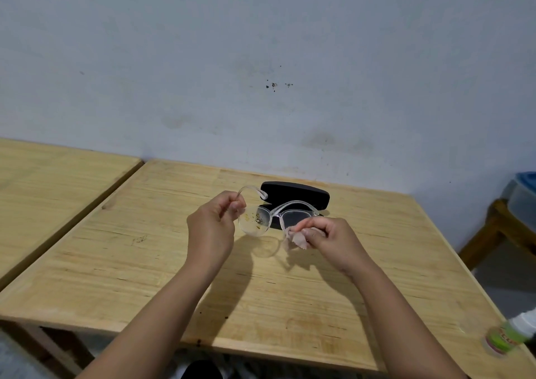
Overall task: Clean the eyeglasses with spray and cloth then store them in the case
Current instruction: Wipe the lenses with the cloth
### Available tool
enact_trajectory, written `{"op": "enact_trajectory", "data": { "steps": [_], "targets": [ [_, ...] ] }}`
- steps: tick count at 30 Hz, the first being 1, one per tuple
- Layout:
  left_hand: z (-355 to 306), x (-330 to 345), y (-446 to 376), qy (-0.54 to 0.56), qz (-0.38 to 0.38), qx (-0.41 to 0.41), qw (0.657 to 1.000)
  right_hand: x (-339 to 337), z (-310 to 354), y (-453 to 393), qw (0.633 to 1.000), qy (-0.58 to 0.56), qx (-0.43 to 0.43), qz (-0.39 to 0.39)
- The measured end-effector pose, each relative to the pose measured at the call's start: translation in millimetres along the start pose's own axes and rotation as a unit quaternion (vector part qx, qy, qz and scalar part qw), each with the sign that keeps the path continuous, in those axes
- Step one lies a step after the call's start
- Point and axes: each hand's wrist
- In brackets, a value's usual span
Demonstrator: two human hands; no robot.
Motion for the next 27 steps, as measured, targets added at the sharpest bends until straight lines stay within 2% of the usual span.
{"op": "enact_trajectory", "data": {
  "steps": [5, 8, 10, 13, 21, 23, 27],
  "targets": [
    [0, 1, 7, -0.029, -0.002, 0.016, 0.999, 24, -9, 1, 0.973, -0.086, -0.004, -0.216],
    [3, 8, 14, -0.028, 0.013, 0.035, 0.999, 43, -9, 1, 0.922, -0.148, 0.004, -0.358],
    [3, 13, 18, -0.031, 0.017, 0.062, 0.997, 50, -2, -1, 0.885, -0.200, 0.007, -0.421],
    [2, 19, 22, -0.051, 0.016, 0.107, 0.993, 51, 7, -2, 0.855, -0.269, -0.011, -0.444],
    [-1, 25, 26, -0.062, 0.013, 0.157, 0.986, 40, 18, -7, 0.815, -0.334, -0.025, -0.472],
    [-2, 28, 27, -0.063, 0.014, 0.167, 0.984, 39, 18, -9, 0.818, -0.334, -0.024, -0.468],
    [-3, 28, 25, -0.061, 0.018, 0.173, 0.983, 43, 11, -12, 0.866, -0.250, -0.018, -0.432]
  ]
}}
Point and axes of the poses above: each hand's wrist, its own y-axis away from the middle knuckle, its own x-axis out of the palm, z = x × y, and after that the axes turned 10 degrees about z, right-handed
